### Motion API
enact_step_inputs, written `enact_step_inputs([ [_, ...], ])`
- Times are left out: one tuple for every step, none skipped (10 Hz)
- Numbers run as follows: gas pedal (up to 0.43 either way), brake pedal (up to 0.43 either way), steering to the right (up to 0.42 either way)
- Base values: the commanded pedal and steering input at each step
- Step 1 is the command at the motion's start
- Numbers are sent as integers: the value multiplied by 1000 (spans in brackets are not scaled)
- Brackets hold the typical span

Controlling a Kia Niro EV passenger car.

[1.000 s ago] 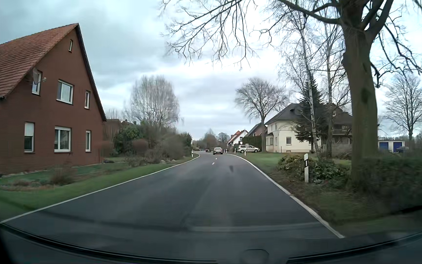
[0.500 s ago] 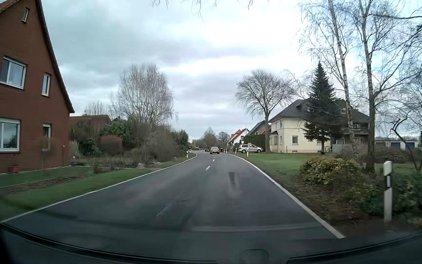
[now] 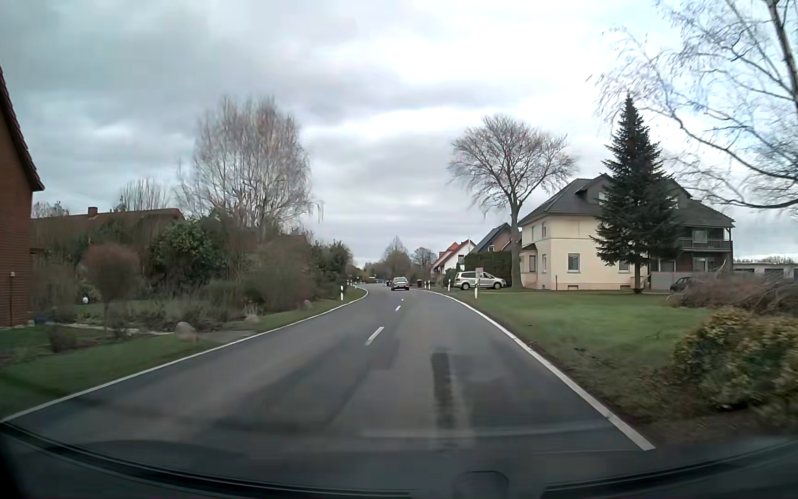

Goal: Follow the waypoints while adhering to traffic rules and regulations

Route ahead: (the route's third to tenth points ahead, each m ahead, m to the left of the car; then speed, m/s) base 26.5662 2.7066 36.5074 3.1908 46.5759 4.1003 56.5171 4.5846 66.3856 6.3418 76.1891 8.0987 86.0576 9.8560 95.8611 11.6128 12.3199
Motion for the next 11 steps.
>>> enact_step_inputs([
  [240,0,-1],
  [240,0,-4],
  [240,0,-4],
  [240,0,-4],
  [240,0,-4],
  [240,0,-4],
  [240,0,-4],
  [228,0,-4],
  [240,0,-5],
  [240,0,-6],
  [240,0,-5],
])
